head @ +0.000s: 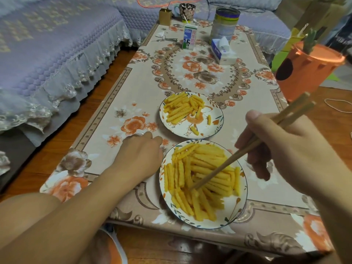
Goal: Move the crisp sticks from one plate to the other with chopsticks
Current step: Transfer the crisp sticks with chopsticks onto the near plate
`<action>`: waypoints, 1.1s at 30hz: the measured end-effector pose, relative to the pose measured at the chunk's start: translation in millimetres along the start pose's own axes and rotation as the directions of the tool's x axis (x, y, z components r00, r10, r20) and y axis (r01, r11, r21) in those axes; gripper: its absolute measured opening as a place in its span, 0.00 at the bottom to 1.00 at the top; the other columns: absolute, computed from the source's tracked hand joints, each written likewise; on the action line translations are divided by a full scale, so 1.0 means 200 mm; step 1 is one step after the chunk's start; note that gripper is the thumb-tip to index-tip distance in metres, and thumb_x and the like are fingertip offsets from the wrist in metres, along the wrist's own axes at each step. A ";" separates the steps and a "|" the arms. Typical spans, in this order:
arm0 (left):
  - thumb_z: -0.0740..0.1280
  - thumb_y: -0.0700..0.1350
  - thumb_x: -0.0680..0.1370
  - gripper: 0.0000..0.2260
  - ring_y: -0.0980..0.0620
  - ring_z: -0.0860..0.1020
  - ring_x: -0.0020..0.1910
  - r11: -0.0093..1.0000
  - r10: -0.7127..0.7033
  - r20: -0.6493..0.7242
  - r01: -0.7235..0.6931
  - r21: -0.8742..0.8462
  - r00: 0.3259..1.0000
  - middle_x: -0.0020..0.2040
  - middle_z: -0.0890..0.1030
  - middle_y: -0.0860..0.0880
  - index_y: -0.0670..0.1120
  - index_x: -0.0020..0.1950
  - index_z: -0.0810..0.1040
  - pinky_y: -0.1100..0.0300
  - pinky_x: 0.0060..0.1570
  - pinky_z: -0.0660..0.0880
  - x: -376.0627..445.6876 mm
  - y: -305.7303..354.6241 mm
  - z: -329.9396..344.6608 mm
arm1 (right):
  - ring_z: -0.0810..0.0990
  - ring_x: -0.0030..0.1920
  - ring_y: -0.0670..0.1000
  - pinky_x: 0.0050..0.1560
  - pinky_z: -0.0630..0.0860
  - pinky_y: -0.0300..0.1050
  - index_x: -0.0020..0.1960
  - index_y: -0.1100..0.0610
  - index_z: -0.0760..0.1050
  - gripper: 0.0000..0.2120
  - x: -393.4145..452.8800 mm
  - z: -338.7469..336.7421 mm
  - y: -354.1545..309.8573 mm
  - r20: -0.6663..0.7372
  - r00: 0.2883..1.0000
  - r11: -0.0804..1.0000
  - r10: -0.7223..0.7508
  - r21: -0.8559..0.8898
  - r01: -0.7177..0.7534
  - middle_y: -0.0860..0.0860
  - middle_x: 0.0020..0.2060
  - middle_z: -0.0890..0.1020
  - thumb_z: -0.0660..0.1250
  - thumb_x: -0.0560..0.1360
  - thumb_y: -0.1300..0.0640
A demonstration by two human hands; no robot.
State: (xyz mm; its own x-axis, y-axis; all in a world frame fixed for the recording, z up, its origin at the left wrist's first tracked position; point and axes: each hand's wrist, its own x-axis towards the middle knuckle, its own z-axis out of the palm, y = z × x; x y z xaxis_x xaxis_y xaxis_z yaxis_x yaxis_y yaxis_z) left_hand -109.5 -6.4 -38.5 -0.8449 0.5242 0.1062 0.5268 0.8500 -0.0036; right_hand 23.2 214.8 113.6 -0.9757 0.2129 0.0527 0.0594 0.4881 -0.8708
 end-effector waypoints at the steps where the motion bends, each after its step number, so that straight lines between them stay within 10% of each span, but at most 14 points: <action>1: 0.55 0.51 0.84 0.14 0.39 0.79 0.51 1.000 0.000 -0.002 0.000 0.001 1.000 0.52 0.77 0.46 0.48 0.59 0.77 0.54 0.41 0.65 0.00 0.00 0.00 | 0.78 0.21 0.55 0.23 0.74 0.43 0.34 0.58 0.82 0.24 -0.01 0.02 -0.01 0.041 0.999 1.000 -0.009 -0.021 0.010 0.57 0.24 0.79 0.61 0.82 0.47; 5: 0.53 0.51 0.84 0.15 0.40 0.79 0.50 1.000 0.011 -0.010 -0.011 -0.013 1.000 0.51 0.78 0.46 0.48 0.58 0.77 0.54 0.41 0.67 0.00 -0.01 0.01 | 0.76 0.19 0.54 0.21 0.71 0.39 0.35 0.57 0.82 0.21 -0.02 0.00 -0.02 0.095 0.995 0.999 -0.030 -0.038 0.034 0.57 0.24 0.79 0.63 0.76 0.43; 14: 0.58 0.51 0.82 0.13 0.39 0.80 0.46 1.000 0.028 -0.044 -0.028 0.000 0.999 0.48 0.79 0.46 0.48 0.55 0.79 0.54 0.38 0.67 0.00 -0.02 0.04 | 0.71 0.25 0.42 0.25 0.68 0.35 0.42 0.53 0.81 0.18 0.23 -0.10 0.27 -0.468 0.884 0.994 -0.012 0.090 0.061 0.49 0.28 0.77 0.60 0.86 0.50; 24: 0.56 0.50 0.84 0.13 0.41 0.80 0.51 1.000 0.001 -0.011 -0.001 0.011 1.000 0.52 0.78 0.47 0.49 0.59 0.78 0.54 0.40 0.65 0.00 0.00 -0.01 | 0.77 0.25 0.45 0.29 0.73 0.40 0.48 0.59 0.82 0.19 0.39 0.08 0.46 -0.398 0.916 0.995 -0.059 -0.095 0.023 0.56 0.31 0.80 0.60 0.86 0.49; 29: 0.56 0.50 0.84 0.12 0.40 0.80 0.50 1.000 -0.005 0.013 0.005 -0.005 1.000 0.52 0.78 0.47 0.49 0.59 0.77 0.54 0.39 0.65 0.01 -0.01 -0.02 | 0.72 0.23 0.49 0.24 0.70 0.43 0.40 0.61 0.80 0.22 0.35 -0.05 0.27 -0.473 0.880 0.978 0.037 0.198 0.065 0.56 0.28 0.76 0.57 0.87 0.54; 33: 0.56 0.49 0.84 0.11 0.40 0.79 0.49 1.000 -0.001 0.022 0.001 0.026 1.000 0.52 0.77 0.48 0.49 0.59 0.76 0.54 0.39 0.65 0.01 0.00 -0.01 | 0.70 0.22 0.52 0.21 0.68 0.41 0.37 0.63 0.78 0.22 0.25 -0.15 0.08 -0.176 0.980 0.964 0.090 0.262 -0.042 0.56 0.25 0.76 0.59 0.86 0.54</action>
State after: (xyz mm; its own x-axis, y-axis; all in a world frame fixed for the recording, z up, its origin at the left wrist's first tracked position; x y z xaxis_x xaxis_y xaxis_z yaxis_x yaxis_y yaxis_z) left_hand -111.2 -4.5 -35.8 -0.8475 0.5240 0.0843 0.5235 0.8515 -0.0297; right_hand -19.2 258.5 116.9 -0.9138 0.4018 0.0592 0.0428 0.2403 -0.9698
